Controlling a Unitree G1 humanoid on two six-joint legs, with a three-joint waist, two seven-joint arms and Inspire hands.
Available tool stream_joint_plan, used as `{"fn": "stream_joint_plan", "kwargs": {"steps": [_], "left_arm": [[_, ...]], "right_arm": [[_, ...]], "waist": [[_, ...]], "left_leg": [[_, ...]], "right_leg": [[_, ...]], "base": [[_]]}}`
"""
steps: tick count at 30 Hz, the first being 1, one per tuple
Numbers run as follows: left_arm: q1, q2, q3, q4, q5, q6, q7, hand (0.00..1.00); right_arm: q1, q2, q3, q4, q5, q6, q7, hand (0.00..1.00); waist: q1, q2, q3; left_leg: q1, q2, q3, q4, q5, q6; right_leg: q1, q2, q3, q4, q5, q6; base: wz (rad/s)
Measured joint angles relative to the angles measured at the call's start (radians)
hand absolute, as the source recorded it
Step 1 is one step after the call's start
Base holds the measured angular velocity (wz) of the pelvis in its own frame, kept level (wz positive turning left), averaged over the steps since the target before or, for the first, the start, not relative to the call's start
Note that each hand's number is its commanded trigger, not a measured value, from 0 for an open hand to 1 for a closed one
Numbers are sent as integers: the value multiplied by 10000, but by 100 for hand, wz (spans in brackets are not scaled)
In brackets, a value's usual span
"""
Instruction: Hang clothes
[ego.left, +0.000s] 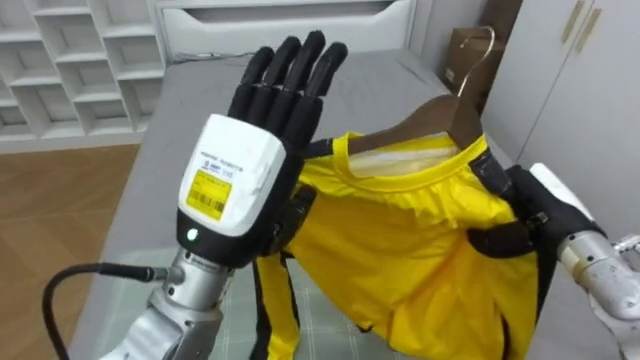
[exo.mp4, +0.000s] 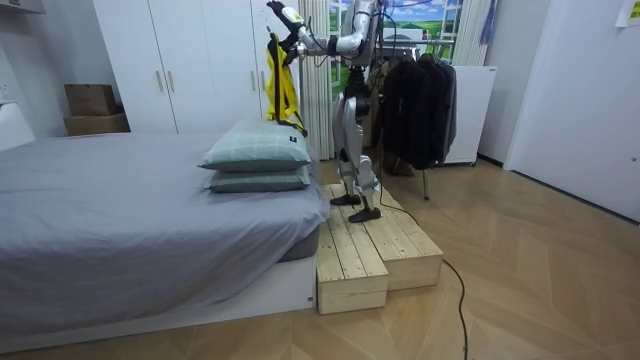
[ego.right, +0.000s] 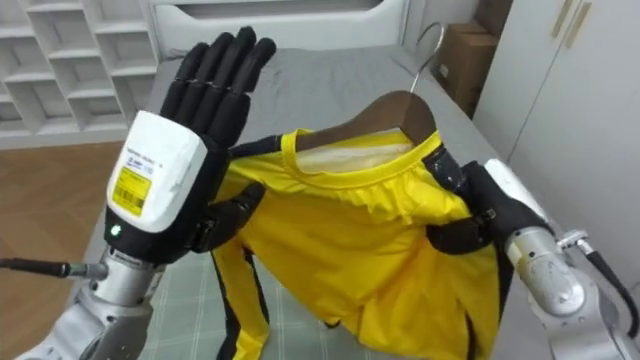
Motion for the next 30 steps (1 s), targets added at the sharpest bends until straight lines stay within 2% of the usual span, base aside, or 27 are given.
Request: {"fn": "stream_joint_plan", "kwargs": {"steps": [1, 3, 7, 9, 12, 16, 21, 24, 28, 30], "left_arm": [[27, -78, 73, 7, -322, 21, -149, 0], [89, -163, 196, 4, -734, 32, -333, 0], [407, -305, 570, 0, -2090, 64, -520, 0], [576, -319, 881, -5, -2326, 108, -624, 0], [795, -337, 1458, -54, -2419, 140, -774, 0], [806, -483, 2011, -145, -3204, 145, -825, 0], [851, -650, 2393, -140, -3790, 146, -828, 0], [1085, -707, 2519, -133, -4266, 146, -828, 0], [1446, -722, 2839, 234, -4319, 174, -840, 0], [1674, -765, 3096, 357, -4658, 313, -957, 0]], "right_arm": [[150, 6, -129, -48, -300, -2, -114, 100], [376, 9, -312, -216, -941, 4, -221, 100], [897, 8, -439, -794, -2019, 3, -658, 100], [999, 8, -506, -832, -2317, -8, -711, 100], [1166, -4, -774, -854, -2445, 32, -722, 100], [1207, -8, -1098, -860, -2435, 40, -1102, 100], [1223, -12, -1099, -857, -2428, 26, -1417, 100], [1245, -11, -1099, -796, -2430, 5, -1496, 100], [1254, -11, -1099, -795, -2425, 9, -1501, 100], [1269, -11, -1109, -797, -2405, 14, -1503, 100]], "waist": [[21, -108, -2], [26, -179, -21], [62, -180, -25], [65, -179, -25], [114, -178, -25], [312, -173, -24], [471, -175, -24], [574, -177, -22], [610, -206, -5], [607, -274, 32]], "left_leg": [[4, 12, 13, -8, 0, 0], [7, 10, 23, -9, -1, 0], [25, 61, 58, -14, -1, 0], [26, 69, 72, -14, -2, -1], [2, 83, 83, -24, -2, -3], [-96, 88, 105, -23, -2, -3], [-102, 79, 9, -22, -2, -3], [-58, 84, -11, -22, -2, -3], [-7, 89, -33, -26, -2, -3], [-29, 85, 5, -33, -2, -3]], "right_leg": [[-2, 40, 85, -25, 7, -10], [-7, 101, 112, -39, 10, -11], [-5, 113, 141, -34, 11, -10], [-18, 119, 162, -37, 16, -18], [-29, 124, 164, -46, 20, -27], [-157, 127, 173, -33, 39, -62], [-121, 117, 97, -41, 40, -63], [-78, 112, 84, -43, 40, -63], [-17, 113, 76, -52, 39, -62], [-26, 110, 73, -83, 39, -62]], "base": [[0], [0], [0], [-2], [0], [-2], [3], [0], [0], [0]]}}
